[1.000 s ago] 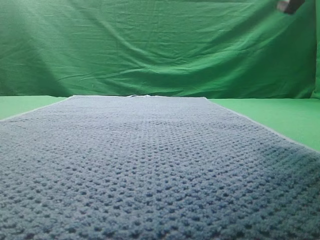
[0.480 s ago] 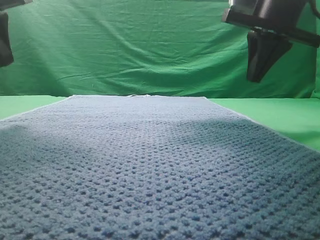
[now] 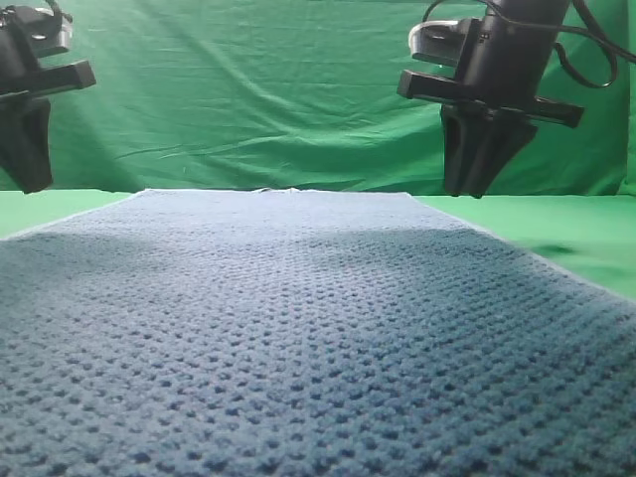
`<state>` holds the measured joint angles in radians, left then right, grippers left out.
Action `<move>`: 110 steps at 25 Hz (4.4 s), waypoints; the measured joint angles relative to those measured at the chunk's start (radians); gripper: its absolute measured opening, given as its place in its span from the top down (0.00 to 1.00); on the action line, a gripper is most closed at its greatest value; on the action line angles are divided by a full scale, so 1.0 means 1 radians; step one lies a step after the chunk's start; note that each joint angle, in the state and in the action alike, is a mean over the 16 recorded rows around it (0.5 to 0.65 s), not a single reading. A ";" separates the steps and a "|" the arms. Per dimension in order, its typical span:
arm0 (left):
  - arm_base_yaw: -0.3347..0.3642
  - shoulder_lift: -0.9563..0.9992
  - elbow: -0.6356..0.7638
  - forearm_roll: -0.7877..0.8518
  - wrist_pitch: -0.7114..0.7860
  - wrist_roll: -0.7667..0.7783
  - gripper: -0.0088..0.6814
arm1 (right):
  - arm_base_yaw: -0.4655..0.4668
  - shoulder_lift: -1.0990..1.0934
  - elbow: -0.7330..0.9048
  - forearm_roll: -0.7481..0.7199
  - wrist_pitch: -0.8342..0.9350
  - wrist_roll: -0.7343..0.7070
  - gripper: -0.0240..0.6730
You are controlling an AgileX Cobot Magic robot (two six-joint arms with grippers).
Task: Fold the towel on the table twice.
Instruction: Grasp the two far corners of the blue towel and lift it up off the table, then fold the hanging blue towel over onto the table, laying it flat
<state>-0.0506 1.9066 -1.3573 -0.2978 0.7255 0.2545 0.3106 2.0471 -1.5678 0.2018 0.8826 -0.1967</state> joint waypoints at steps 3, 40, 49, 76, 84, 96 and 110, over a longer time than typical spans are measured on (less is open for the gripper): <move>0.000 0.015 -0.006 -0.017 -0.007 0.000 0.58 | 0.000 0.003 -0.001 -0.002 -0.017 -0.007 0.35; 0.006 0.149 -0.060 -0.124 0.130 0.008 0.74 | -0.001 0.104 -0.039 0.013 0.024 -0.043 0.77; 0.007 0.155 -0.169 -0.144 0.242 0.002 0.98 | -0.001 0.069 -0.129 0.027 0.088 -0.035 0.97; 0.006 0.115 -0.855 -0.334 0.114 0.053 0.99 | 0.000 -0.047 -0.590 0.026 -0.269 -0.167 0.97; 0.006 0.115 -0.859 -0.250 0.242 0.027 0.99 | 0.000 -0.054 -0.597 -0.042 -0.121 -0.108 0.97; 0.005 0.077 -0.847 -0.217 0.373 -0.008 0.99 | 0.000 -0.141 -0.496 -0.124 0.045 -0.011 0.97; 0.004 -0.167 -0.442 -0.226 0.265 -0.005 0.99 | 0.000 -0.427 -0.019 -0.118 -0.067 -0.005 0.97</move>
<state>-0.0470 1.7395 -1.7998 -0.5239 0.9910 0.2500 0.3110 1.6199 -1.5872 0.0835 0.8156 -0.2017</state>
